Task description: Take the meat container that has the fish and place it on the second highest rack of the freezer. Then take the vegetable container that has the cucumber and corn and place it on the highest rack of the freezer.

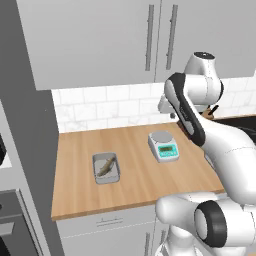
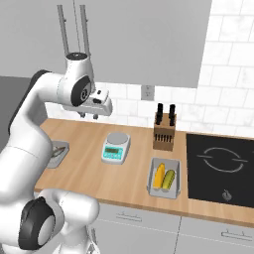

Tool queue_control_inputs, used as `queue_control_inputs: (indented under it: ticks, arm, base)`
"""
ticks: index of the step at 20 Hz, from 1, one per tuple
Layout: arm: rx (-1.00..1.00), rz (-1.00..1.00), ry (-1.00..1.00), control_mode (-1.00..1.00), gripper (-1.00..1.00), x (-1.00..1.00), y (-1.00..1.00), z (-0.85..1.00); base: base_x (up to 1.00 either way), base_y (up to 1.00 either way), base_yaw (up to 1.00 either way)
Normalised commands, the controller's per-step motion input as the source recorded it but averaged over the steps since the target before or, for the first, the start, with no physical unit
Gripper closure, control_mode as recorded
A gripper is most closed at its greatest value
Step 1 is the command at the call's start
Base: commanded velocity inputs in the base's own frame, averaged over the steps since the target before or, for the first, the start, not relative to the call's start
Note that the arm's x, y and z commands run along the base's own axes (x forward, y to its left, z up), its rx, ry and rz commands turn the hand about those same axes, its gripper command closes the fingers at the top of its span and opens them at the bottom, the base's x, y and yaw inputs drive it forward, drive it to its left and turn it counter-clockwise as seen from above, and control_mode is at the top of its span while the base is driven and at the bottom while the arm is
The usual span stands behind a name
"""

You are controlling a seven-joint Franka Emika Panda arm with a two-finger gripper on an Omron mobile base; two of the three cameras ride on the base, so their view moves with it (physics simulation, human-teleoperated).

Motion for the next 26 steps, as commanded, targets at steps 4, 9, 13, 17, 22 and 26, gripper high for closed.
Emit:
queue_control_inputs:
  ticks: [4,9,13,17,22,26]
  arm:
    - [0.00,0.01,0.00,-1.00,-1.00,-0.22,0.11,0.00]
    - [-0.03,0.13,0.00,-1.00,-1.00,-0.34,0.56,-0.13]
    - [-0.02,0.28,0.00,-1.00,-1.00,-0.23,0.52,-0.15]
    - [-0.01,0.29,0.00,-1.00,-1.00,-0.07,0.52,-0.12]
    - [0.00,0.27,0.00,-1.00,-1.00,0.00,0.47,-0.10]
    - [0.00,0.24,0.00,-1.00,-1.00,0.00,0.44,-0.04]
  base:
    - [0.00,0.00,0.00]
    - [0.00,0.00,0.00]
    - [0.00,0.00,0.00]
    - [0.00,0.00,0.00]
    - [0.00,0.00,0.00]
    - [0.00,0.00,0.00]
